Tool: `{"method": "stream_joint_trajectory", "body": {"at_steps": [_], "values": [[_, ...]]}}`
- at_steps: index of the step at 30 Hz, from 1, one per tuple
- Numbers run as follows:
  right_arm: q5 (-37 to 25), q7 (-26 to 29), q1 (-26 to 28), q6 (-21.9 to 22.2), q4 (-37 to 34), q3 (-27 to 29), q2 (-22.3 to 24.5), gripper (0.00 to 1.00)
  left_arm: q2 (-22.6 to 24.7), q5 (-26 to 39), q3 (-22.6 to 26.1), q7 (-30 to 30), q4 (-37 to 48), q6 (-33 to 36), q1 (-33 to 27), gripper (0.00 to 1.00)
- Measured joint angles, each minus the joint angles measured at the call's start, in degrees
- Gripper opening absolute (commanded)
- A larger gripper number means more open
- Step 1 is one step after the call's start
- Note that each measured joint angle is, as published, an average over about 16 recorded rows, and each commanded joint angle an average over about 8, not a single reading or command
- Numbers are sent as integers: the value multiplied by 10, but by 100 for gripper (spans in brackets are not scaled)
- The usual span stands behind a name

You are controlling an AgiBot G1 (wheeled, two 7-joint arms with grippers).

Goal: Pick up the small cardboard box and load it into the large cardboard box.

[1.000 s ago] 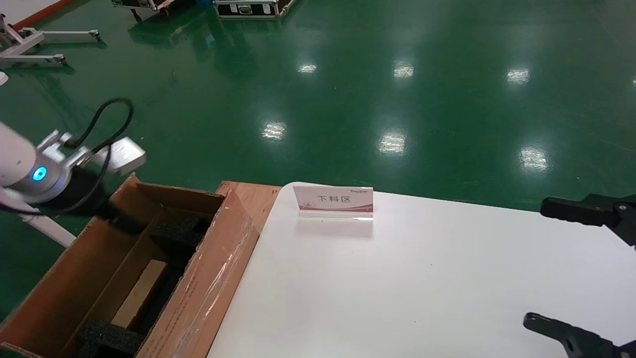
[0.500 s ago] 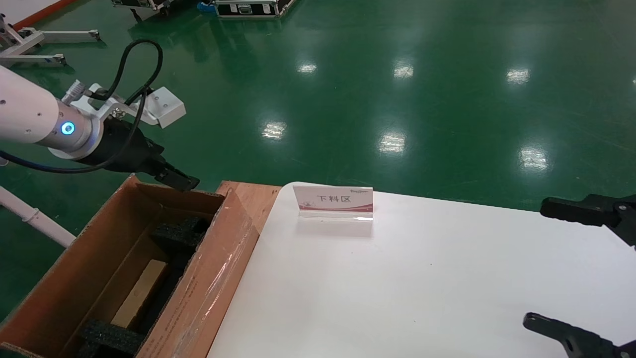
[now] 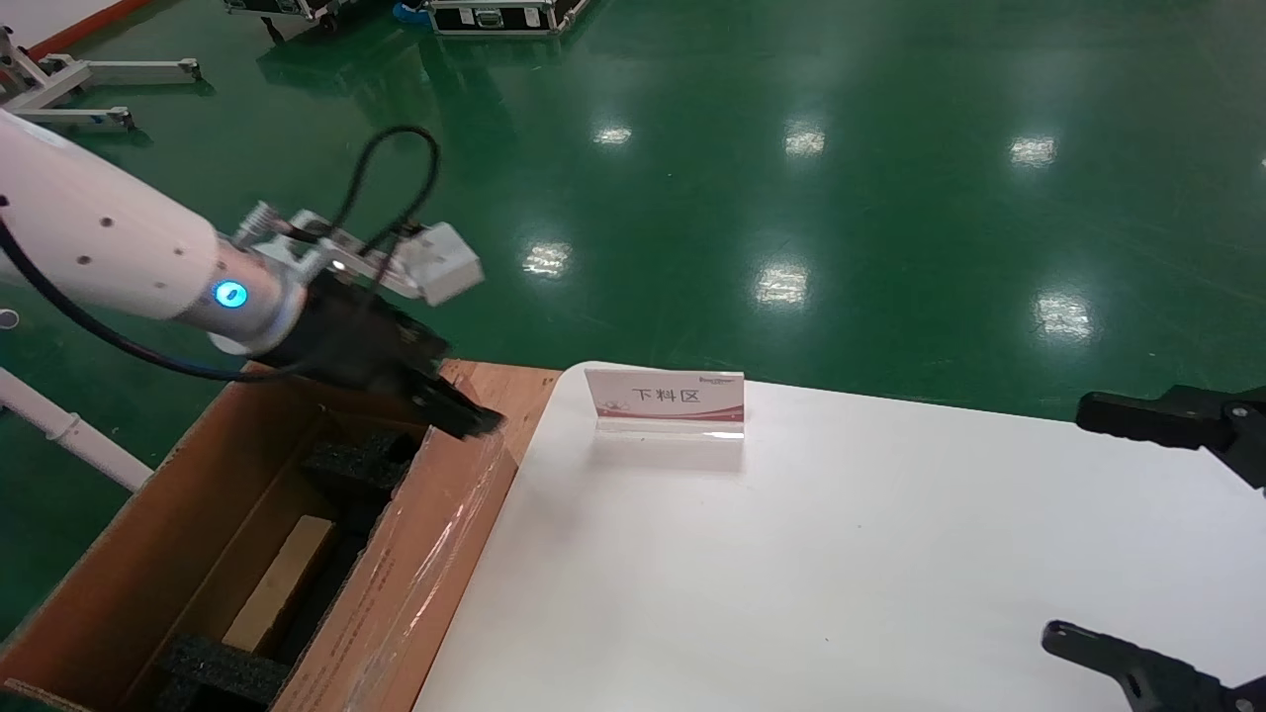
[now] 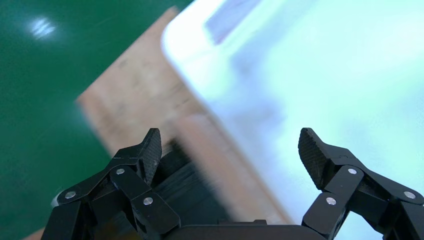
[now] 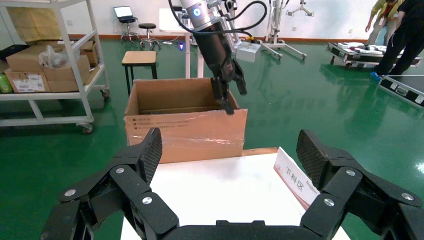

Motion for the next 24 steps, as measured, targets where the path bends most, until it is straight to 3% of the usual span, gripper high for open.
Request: {"method": "stream_joint_trajectory", "body": {"at_steps": [24], "values": [[-2, 2, -1, -1, 1, 3, -1, 100, 12, -192, -453, 286, 18, 130, 335, 100]]}}
